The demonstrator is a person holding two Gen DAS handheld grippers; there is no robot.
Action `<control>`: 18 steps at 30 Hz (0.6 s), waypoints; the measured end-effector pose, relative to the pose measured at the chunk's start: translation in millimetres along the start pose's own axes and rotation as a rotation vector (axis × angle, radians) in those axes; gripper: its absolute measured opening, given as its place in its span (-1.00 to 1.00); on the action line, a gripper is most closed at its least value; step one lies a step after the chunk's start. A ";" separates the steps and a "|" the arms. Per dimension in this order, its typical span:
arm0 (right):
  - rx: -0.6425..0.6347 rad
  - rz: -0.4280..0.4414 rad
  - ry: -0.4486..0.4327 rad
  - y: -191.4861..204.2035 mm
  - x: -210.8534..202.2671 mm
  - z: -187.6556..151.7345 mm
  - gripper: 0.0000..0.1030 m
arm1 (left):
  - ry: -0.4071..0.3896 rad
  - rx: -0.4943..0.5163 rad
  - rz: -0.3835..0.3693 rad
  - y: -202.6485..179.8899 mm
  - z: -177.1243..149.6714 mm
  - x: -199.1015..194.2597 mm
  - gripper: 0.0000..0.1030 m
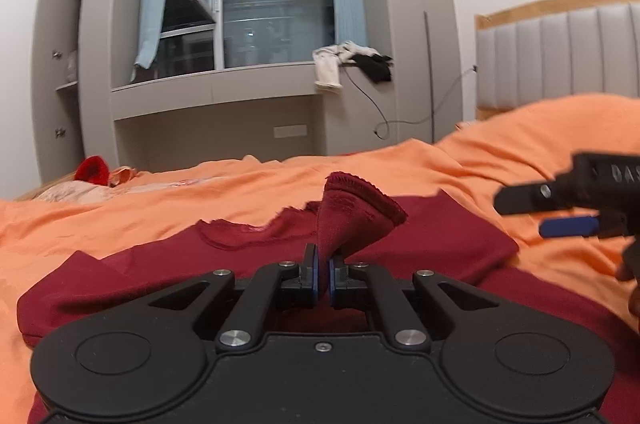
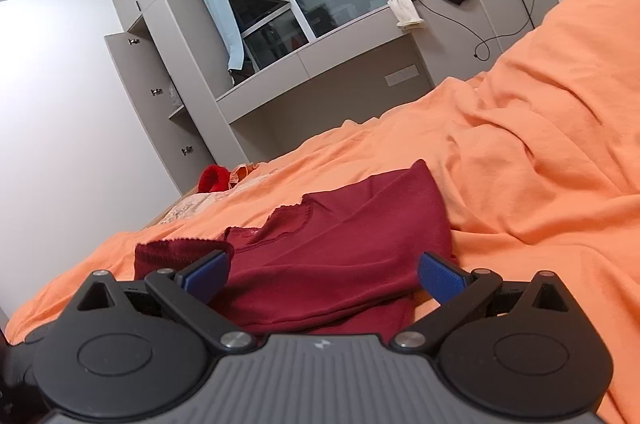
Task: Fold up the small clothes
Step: 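Lift the cuff with the left gripper, lay sleeve across shirt body, open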
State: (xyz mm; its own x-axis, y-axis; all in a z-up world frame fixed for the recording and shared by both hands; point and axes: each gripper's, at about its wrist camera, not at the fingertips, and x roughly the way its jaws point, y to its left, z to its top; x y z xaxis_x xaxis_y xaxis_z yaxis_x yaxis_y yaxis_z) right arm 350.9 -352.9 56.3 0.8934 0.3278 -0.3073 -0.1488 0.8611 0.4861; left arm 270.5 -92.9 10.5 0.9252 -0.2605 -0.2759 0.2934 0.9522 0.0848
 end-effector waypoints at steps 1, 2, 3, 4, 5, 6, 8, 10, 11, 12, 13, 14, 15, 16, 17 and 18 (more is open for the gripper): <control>0.002 -0.002 0.001 -1.1 -0.1 0.0 1.00 | 0.011 0.001 -0.007 4.6 2.0 -0.5 -0.89; 0.004 -0.004 0.003 -1.9 0.4 0.2 1.00 | 0.030 -0.001 -0.017 8.1 -0.4 -1.1 -0.89; 0.005 -0.007 0.005 -2.5 0.4 -0.1 1.00 | 0.055 -0.007 -0.030 9.1 -2.2 0.5 -0.85; 0.005 -0.009 0.007 -3.4 0.5 -0.5 1.00 | 0.079 -0.018 -0.043 8.6 -5.0 1.6 -0.82; 0.006 -0.010 0.009 -4.2 0.6 -0.7 1.00 | 0.098 -0.030 -0.057 13.0 -5.0 3.7 -0.81; 0.007 -0.012 0.011 -4.8 0.2 -1.2 1.00 | 0.112 -0.033 -0.069 14.7 -7.7 3.6 -0.77; 0.007 -0.013 0.014 -5.8 0.3 -1.6 1.00 | 0.128 -0.009 -0.081 13.7 -8.0 0.9 -0.69; 0.004 -0.014 0.018 -5.9 -0.7 -3.0 1.00 | 0.127 0.029 -0.103 11.1 -10.9 -5.0 -0.54; 0.001 -0.015 0.022 -5.9 0.0 -3.3 1.00 | 0.130 0.047 -0.117 10.0 -11.3 -6.6 -0.46; -0.002 -0.016 0.029 -6.1 0.3 -3.8 1.00 | 0.140 0.064 -0.143 9.0 -12.8 -8.0 -0.29; -0.005 -0.019 0.036 -5.8 1.0 -4.7 1.00 | 0.153 0.073 -0.171 8.1 -13.6 -8.5 -0.12; -0.008 -0.025 0.044 -6.0 2.5 -5.1 1.00 | 0.171 0.079 -0.204 7.5 -15.1 -8.1 -0.04; -0.010 -0.031 0.050 -6.4 3.6 -5.6 1.00 | 0.192 0.084 -0.237 6.6 -16.8 -8.6 0.05; -0.011 -0.036 0.056 -6.6 5.1 -6.0 1.00 | 0.202 0.088 -0.252 6.2 -17.7 -8.8 0.08; -0.009 -0.039 0.059 -7.5 5.4 -6.4 1.00 | 0.207 0.096 -0.257 5.8 -19.2 -9.0 0.10; -0.007 -0.043 0.062 -8.1 6.0 -6.8 1.00 | 0.212 0.105 -0.264 5.9 -20.0 -9.4 0.14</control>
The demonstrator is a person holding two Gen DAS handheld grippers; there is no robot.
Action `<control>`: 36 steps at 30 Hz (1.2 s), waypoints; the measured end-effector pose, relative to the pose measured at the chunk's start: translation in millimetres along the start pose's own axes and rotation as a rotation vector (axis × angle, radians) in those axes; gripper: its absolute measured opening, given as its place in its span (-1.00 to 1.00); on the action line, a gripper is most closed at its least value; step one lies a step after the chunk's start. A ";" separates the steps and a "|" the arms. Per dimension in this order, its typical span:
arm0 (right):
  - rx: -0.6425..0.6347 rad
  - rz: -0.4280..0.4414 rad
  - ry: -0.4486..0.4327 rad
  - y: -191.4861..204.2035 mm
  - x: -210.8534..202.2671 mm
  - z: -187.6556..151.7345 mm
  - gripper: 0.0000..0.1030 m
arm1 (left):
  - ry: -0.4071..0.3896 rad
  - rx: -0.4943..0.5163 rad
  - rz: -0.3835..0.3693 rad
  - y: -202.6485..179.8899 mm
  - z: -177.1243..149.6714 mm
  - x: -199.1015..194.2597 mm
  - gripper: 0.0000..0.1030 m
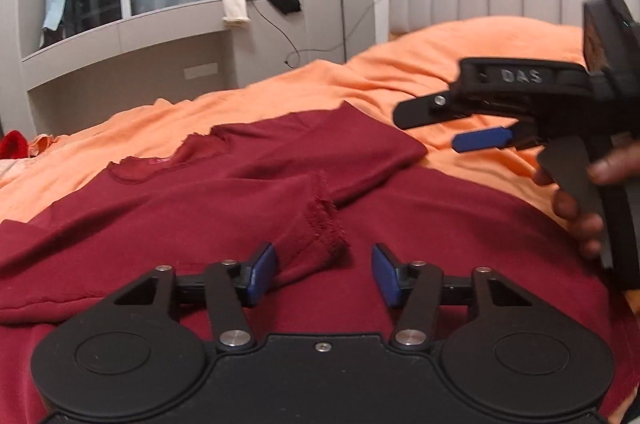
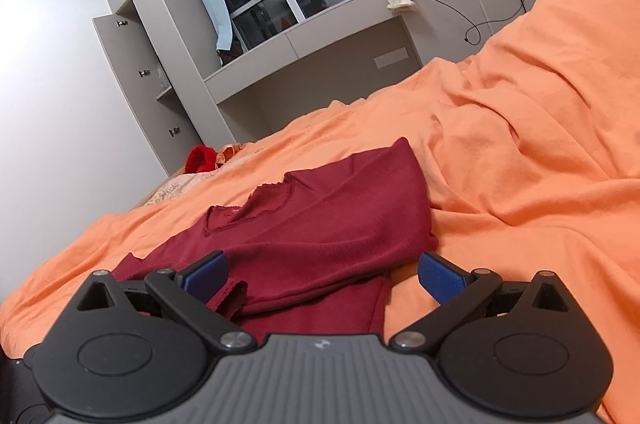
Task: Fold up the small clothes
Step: 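Lift the cuff with the left gripper, lay sleeve across shirt body, open, then move both grippers to the hem of the shirt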
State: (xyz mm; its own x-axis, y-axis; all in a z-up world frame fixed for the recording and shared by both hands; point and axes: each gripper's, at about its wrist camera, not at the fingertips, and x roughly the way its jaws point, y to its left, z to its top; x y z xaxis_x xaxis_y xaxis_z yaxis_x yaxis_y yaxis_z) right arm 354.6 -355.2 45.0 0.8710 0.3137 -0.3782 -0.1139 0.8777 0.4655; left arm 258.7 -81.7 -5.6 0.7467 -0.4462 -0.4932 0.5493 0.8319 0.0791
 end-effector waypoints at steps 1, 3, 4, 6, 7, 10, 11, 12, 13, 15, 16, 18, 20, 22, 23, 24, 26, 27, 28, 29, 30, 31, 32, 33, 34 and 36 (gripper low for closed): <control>0.001 -0.003 0.003 -1.6 -0.2 -0.5 1.00 | 0.002 0.000 -0.008 1.0 -0.9 -0.6 0.17; 0.005 -0.011 0.011 -3.7 0.7 -1.1 1.00 | 0.002 -0.014 -0.027 4.7 -2.8 -2.3 0.25; 0.009 -0.012 0.017 -4.9 1.3 -1.5 1.00 | 0.000 -0.019 -0.033 5.6 -3.0 -4.0 0.29; 0.017 -0.017 0.023 -8.1 1.4 -1.9 1.00 | -0.006 -0.036 -0.045 10.3 -4.7 -8.2 0.34; 0.021 -0.019 0.023 -9.8 0.9 -2.3 1.00 | -0.010 -0.048 -0.053 13.1 -4.9 -11.5 0.39; 0.020 -0.022 0.026 -12.7 -1.0 -4.0 1.00 | -0.051 -0.095 -0.054 24.8 -1.5 -22.6 0.63; 0.017 -0.024 0.028 -12.9 -1.1 -4.9 1.00 | -0.073 -0.112 -0.031 29.8 0.0 -28.6 0.65; 0.016 -0.025 0.031 -14.0 -1.2 -5.0 1.00 | -0.089 -0.125 -0.009 35.2 2.0 -32.1 0.70; 0.015 -0.026 0.033 -14.3 -1.0 -5.5 1.00 | -0.103 -0.143 0.016 42.4 5.0 -35.2 0.75; 0.015 -0.029 0.034 -14.2 -1.1 -5.8 1.00 | -0.128 -0.188 0.081 58.6 10.1 -40.4 0.81; 0.013 -0.028 0.034 -14.4 -1.1 -5.6 1.00 | -0.135 -0.215 0.124 68.0 12.7 -42.0 0.84; 0.012 -0.028 0.036 -14.3 -0.4 -5.8 1.00 | -0.136 -0.265 0.218 88.0 17.2 -43.1 0.95; 0.010 -0.028 0.041 -14.7 0.7 -6.1 1.00 | -0.134 -0.302 0.311 107.4 18.3 -41.1 0.96; 0.007 -0.029 0.048 -15.2 1.9 -6.2 1.00 | -0.094 -0.370 0.377 132.0 15.5 -34.8 0.96; 0.006 -0.029 0.052 -14.7 2.9 -6.1 1.00 | -0.071 -0.421 0.390 144.8 12.8 -31.7 0.95; 0.005 -0.030 0.055 -14.5 3.5 -6.1 1.00 | -0.047 -0.472 0.390 155.2 10.9 -28.7 0.93; 0.003 -0.028 0.061 -14.8 4.4 -6.3 1.00 | 0.008 -0.583 0.369 173.4 3.2 -21.3 0.89; 0.003 -0.026 0.066 -15.2 5.1 -6.5 1.00 | 0.023 -0.605 0.366 178.0 1.3 -18.7 0.89; 0.004 -0.024 0.072 -15.9 5.7 -7.1 1.00 | 0.031 -0.602 0.368 178.4 0.2 -16.7 0.89; 0.006 -0.020 0.085 -16.7 7.7 -7.1 1.00 | 0.035 -0.586 0.373 177.4 0.6 -15.9 0.90; 0.008 -0.016 0.102 -17.6 10.2 -7.4 0.99 | 0.042 -0.566 0.378 175.1 2.3 -14.8 0.95; 0.010 -0.015 0.117 -18.3 12.8 -8.2 0.99 | 0.051 -0.546 0.380 172.7 4.1 -13.8 0.98; 0.012 -0.016 0.127 -18.9 14.6 -8.8 0.99 | 0.061 -0.528 0.384 169.2 5.1 -11.7 0.98; 0.015 -0.016 0.133 -19.6 16.0 -9.2 0.99 | 0.072 -0.512 0.391 167.5 6.1 -10.2 0.98; 0.017 -0.014 0.136 -20.6 16.7 -9.4 0.99 | 0.081 -0.497 0.399 163.8 4.8 -8.5 0.98; 0.025 -0.008 0.134 -22.4 16.7 -9.1 0.99 | 0.089 -0.474 0.410 159.9 4.4 -7.9 0.98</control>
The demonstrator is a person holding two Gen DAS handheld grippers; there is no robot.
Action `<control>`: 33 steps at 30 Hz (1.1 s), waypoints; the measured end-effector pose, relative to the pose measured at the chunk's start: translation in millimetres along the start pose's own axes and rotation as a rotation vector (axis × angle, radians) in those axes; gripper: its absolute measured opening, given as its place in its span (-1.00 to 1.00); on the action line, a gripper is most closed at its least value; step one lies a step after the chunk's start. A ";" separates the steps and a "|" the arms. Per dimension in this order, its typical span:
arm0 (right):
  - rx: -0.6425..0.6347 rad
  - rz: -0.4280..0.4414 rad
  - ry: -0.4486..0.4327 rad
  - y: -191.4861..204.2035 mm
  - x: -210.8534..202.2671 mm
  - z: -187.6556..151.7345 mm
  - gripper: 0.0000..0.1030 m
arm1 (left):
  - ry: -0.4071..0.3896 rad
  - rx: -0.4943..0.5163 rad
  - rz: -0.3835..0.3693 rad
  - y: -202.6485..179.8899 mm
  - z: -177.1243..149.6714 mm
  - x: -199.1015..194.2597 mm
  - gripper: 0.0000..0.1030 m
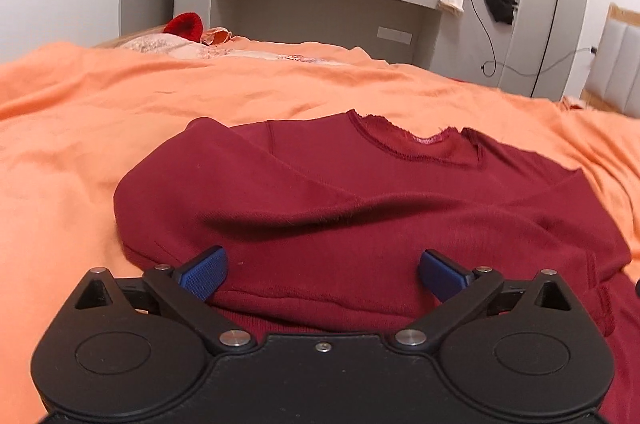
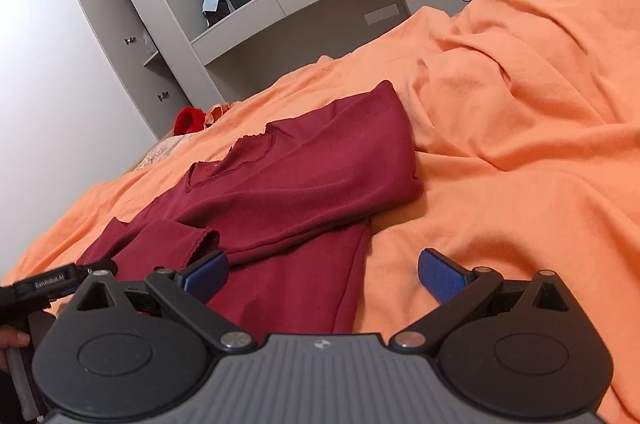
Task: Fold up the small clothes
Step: 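Move both grippers to the hem of the shirt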
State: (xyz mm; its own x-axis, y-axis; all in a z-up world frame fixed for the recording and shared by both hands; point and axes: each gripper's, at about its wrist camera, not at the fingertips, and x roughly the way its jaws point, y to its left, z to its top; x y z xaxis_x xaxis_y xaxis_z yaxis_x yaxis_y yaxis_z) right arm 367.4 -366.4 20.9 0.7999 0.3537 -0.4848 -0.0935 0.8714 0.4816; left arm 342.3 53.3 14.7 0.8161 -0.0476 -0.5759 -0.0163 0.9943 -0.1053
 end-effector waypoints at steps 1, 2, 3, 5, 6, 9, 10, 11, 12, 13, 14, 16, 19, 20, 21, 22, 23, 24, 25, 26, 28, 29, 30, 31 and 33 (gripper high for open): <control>0.004 0.004 -0.002 -1.0 -0.6 -0.2 0.99 | -0.005 0.008 0.005 -2.9 -5.9 -2.4 0.98; 0.008 0.008 -0.004 -1.8 -0.5 -0.7 0.99 | -0.013 0.017 0.010 -3.3 -8.7 -5.6 0.98; 0.011 0.010 -0.005 -3.2 -0.5 -0.8 0.99 | -0.026 0.025 0.015 -4.3 -11.8 -10.2 0.98; 0.015 0.017 -0.005 -5.2 0.3 -2.3 0.99 | -0.061 0.028 0.031 -3.7 -22.0 -22.5 0.99; 0.016 0.022 -0.004 -6.1 0.4 -2.9 0.99 | -0.075 0.026 0.041 -3.9 -27.3 -28.3 0.99; 0.017 0.029 -0.016 -8.4 -4.8 -5.4 0.99 | -0.102 0.032 0.034 -4.6 -44.6 -47.1 0.99; 0.005 0.020 -0.023 -7.4 -9.4 -7.9 0.99 | -0.117 0.037 0.029 -4.4 -51.9 -55.2 0.99; -0.018 0.006 -0.036 -4.8 -16.1 -12.0 0.99 | -0.136 0.043 0.027 -4.5 -60.1 -63.6 0.99; -0.051 -0.009 -0.052 -0.9 -24.1 -17.4 0.99 | -0.157 0.053 0.028 -4.9 -68.9 -72.3 0.99; -0.085 -0.017 -0.065 2.6 -31.3 -21.7 0.99 | -0.179 0.070 0.033 -6.0 -78.2 -81.0 0.99; -0.135 -0.025 -0.076 7.8 -40.0 -28.2 0.99 | -0.201 0.092 0.038 -7.7 -86.4 -89.5 0.99; -0.242 -0.038 -0.085 18.6 -57.1 -42.5 1.00 | -0.274 0.140 0.040 -9.7 -103.7 -111.8 0.99; -0.445 -0.071 -0.124 38.3 -85.5 -72.2 1.00 | -0.361 0.177 0.037 -10.3 -127.2 -144.9 0.99; -0.520 -0.082 -0.140 44.9 -95.4 -84.2 1.00 | -0.373 0.179 0.030 -10.1 -133.2 -153.5 0.99; -0.584 -0.091 -0.153 51.1 -103.8 -95.2 0.99 | -0.376 0.177 0.023 -9.7 -139.7 -162.0 0.99; -0.648 -0.102 -0.166 57.4 -111.9 -106.4 0.99 | -0.370 0.169 0.016 -9.0 -145.2 -169.8 0.99; -0.709 -0.112 -0.181 63.9 -120.1 -118.3 0.99 | -0.362 0.158 0.005 -9.1 -149.4 -176.9 0.99; -0.760 -0.112 -0.198 70.0 -128.5 -129.9 0.99 | -0.348 0.143 -0.008 -8.6 -152.8 -182.7 0.99; -0.797 -0.103 -0.210 76.2 -135.6 -139.1 0.99 | -0.332 0.131 -0.025 -8.8 -156.0 -187.5 0.99; -0.841 -0.088 -0.217 81.9 -142.8 -149.7 0.99 | -0.318 0.123 -0.039 -9.1 -157.8 -191.2 0.99; -0.928 -0.081 -0.220 93.4 -151.3 -170.5 0.99 | -0.294 0.110 -0.050 -10.6 -163.3 -197.6 0.99; -0.985 -0.081 -0.219 98.9 -153.5 -182.3 0.99 | -0.286 0.106 -0.053 -10.9 -165.8 -199.5 0.99; -1.043 -0.081 -0.215 102.6 -153.3 -193.0 0.99 | -0.277 0.103 -0.059 -11.1 -168.8 -202.1 0.99; -1.110 -0.087 -0.207 106.7 -152.1 -205.1 0.99 | -0.270 0.104 -0.059 -11.5 -171.1 -202.4 0.99; -1.243 -0.145 -0.184 114.1 -143.0 -228.3 0.99 | -0.262 0.109 -0.055 -12.6 -174.4 -203.4 0.99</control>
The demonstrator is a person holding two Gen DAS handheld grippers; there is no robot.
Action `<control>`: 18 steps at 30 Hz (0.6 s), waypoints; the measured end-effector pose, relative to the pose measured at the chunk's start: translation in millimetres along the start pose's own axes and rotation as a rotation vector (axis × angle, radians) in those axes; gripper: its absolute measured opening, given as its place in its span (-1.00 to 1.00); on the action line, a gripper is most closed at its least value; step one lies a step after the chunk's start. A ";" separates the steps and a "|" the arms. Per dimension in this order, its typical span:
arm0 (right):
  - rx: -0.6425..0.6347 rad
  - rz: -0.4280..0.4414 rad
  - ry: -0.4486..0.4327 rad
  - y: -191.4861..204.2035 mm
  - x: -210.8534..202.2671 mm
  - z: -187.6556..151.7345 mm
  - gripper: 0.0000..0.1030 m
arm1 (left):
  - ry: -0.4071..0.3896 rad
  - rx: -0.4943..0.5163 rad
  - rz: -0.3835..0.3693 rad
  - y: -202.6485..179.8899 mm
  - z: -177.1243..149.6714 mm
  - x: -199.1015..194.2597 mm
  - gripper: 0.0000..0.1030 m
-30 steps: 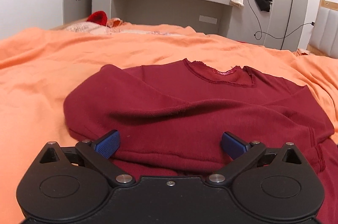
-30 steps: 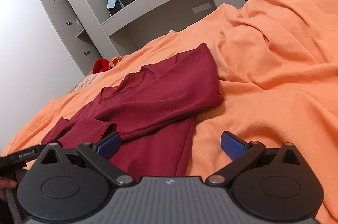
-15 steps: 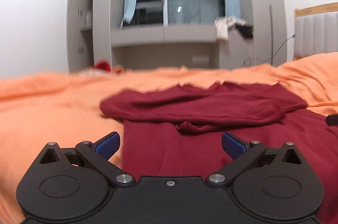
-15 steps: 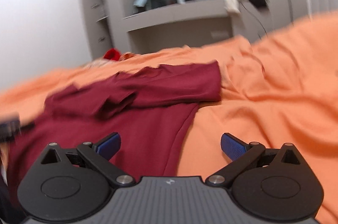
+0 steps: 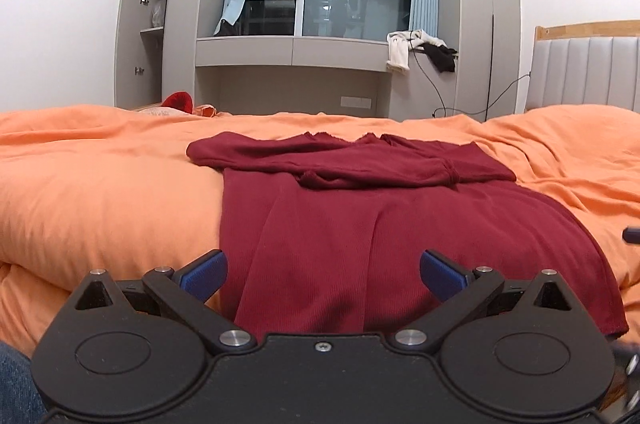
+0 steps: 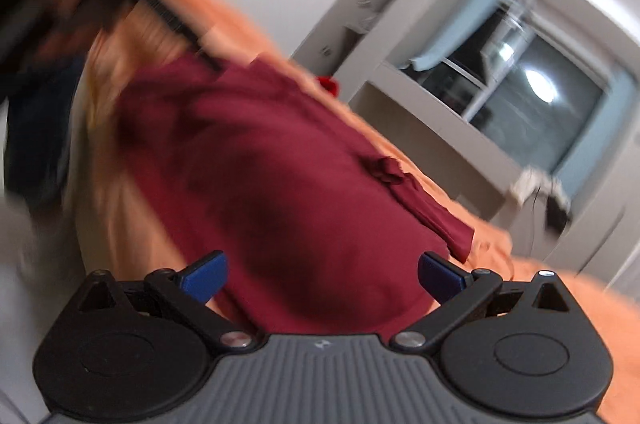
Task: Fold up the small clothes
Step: 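Move both grippers to the hem of the shirt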
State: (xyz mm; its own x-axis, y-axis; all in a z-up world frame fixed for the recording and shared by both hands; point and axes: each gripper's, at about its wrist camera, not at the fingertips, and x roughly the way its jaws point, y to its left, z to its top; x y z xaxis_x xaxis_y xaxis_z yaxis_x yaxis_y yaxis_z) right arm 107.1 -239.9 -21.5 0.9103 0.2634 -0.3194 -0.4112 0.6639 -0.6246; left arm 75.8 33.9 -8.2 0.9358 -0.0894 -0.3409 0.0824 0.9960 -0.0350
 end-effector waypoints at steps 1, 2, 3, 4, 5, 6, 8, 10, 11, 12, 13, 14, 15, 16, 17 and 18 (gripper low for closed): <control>-0.056 -0.019 0.040 10.3 6.4 -0.4 0.99 | 0.003 0.002 -0.001 -0.5 -0.8 -0.5 0.99; -0.088 -0.018 0.074 16.2 13.0 -1.5 0.99 | 0.003 0.001 -0.001 0.1 -1.1 -0.6 0.99; -0.103 -0.010 0.100 19.5 18.8 -2.8 0.99 | 0.002 0.000 0.000 0.3 -1.6 -1.6 0.99; -0.111 -0.003 0.119 22.6 22.2 -3.8 0.99 | 0.001 0.000 0.001 0.7 -1.6 -1.5 0.99; -0.118 -0.001 0.134 24.7 26.3 -3.8 0.99 | 0.001 0.000 0.001 0.8 -1.6 -1.6 0.99; -0.126 -0.002 0.138 26.1 28.8 -3.5 0.99 | 0.002 0.000 0.001 0.8 -1.9 -1.5 0.99; -0.154 -0.019 0.141 31.0 32.9 -1.3 0.99 | 0.006 0.001 0.002 1.6 -2.4 -1.6 0.99; -0.190 -0.065 0.148 34.5 38.7 -3.8 0.99 | 0.014 0.005 0.005 1.7 -2.9 -0.1 0.99; -0.221 -0.107 0.146 38.1 42.3 -3.8 0.99 | 0.018 0.007 0.006 1.6 -3.4 -0.1 0.99; -0.251 -0.150 0.142 40.7 45.3 -5.4 0.99 | 0.019 0.009 0.006 1.3 -3.9 0.0 0.99; -0.281 -0.196 0.136 43.7 48.9 -6.7 0.99 | 0.020 0.012 0.005 0.3 -3.8 1.4 0.99; -0.301 -0.227 0.124 46.1 50.4 -6.8 0.99 | 0.020 0.016 0.004 -0.3 -3.9 1.4 0.99; -0.307 -0.230 0.107 47.7 50.1 -6.3 0.99 | 0.018 0.022 0.002 -1.2 -4.2 1.1 0.99; -0.304 -0.211 0.094 48.5 49.5 -6.4 0.99 | 0.016 0.030 0.000 -2.4 -4.1 1.5 0.99; -0.300 -0.175 0.081 50.4 48.4 -4.9 0.99 | 0.015 0.038 -0.005 -3.6 -4.4 1.6 0.99; -0.305 -0.153 0.074 53.6 48.4 -5.6 0.99 | 0.014 0.047 -0.013 -5.4 -4.9 1.7 0.99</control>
State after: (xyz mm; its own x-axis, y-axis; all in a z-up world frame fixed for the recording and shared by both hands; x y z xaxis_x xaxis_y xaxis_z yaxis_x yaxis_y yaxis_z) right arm 128.9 -195.5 -74.4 0.9611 0.1183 -0.2497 -0.2760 0.4492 -0.8497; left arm 75.3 28.3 -13.2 0.9297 -0.1019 -0.3539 0.1108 0.9938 0.0050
